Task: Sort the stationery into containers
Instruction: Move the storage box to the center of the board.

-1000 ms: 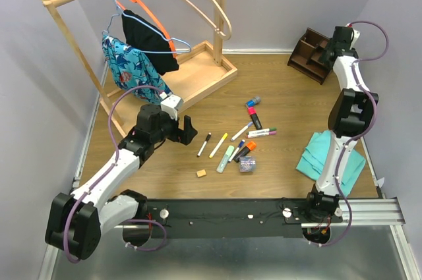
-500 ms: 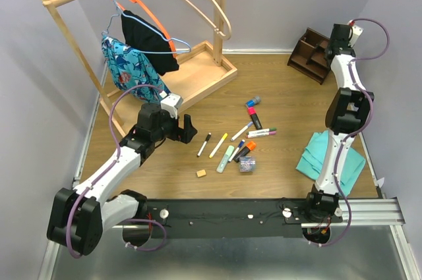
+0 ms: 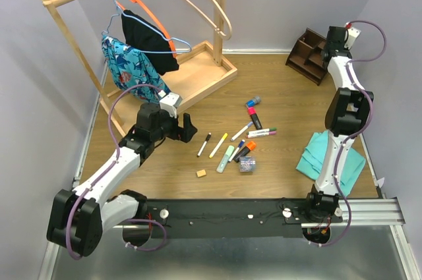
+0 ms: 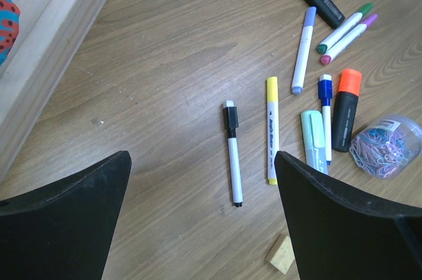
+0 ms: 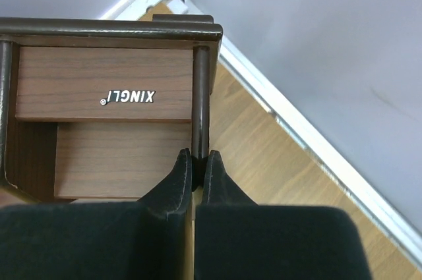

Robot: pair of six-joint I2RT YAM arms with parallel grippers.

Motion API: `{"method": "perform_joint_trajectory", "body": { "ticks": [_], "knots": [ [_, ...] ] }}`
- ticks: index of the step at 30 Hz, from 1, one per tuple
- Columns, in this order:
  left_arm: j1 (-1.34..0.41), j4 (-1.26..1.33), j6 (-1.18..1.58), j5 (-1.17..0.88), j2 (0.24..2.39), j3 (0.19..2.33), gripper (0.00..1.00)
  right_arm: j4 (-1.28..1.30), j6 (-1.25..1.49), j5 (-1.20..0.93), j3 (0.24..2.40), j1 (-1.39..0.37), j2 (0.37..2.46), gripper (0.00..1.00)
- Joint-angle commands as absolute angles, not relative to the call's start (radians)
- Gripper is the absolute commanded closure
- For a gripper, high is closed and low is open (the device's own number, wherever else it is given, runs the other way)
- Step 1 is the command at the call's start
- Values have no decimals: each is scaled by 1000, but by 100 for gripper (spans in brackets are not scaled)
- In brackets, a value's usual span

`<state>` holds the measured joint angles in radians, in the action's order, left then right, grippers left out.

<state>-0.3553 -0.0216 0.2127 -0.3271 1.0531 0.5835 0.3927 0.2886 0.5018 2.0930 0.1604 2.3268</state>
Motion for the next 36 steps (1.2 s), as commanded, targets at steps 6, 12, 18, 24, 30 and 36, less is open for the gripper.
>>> {"method": "perform_joint_trajectory", "body": {
  "ticks": [6, 12, 18, 24, 30, 36],
  "knots": [
    [-351, 12, 226, -345, 997, 565, 1, 423, 311, 523, 2077, 126, 2299, 99],
    [-345, 12, 229, -347, 991, 558, 1, 436, 301, 479, 2037, 114, 2269, 99],
    [-341, 20, 230, -347, 985, 560, 1, 451, 276, 408, 1870, 77, 2160, 99],
    [-334, 32, 238, -345, 960, 551, 1, 459, 261, 387, 1658, 3, 1997, 99],
    [-331, 14, 229, -338, 919, 537, 1, 462, 169, 310, 1487, -75, 1869, 99],
    [-331, 2, 215, -339, 899, 529, 1, 353, 13, 284, 1289, -86, 1773, 99]
  ]
}}
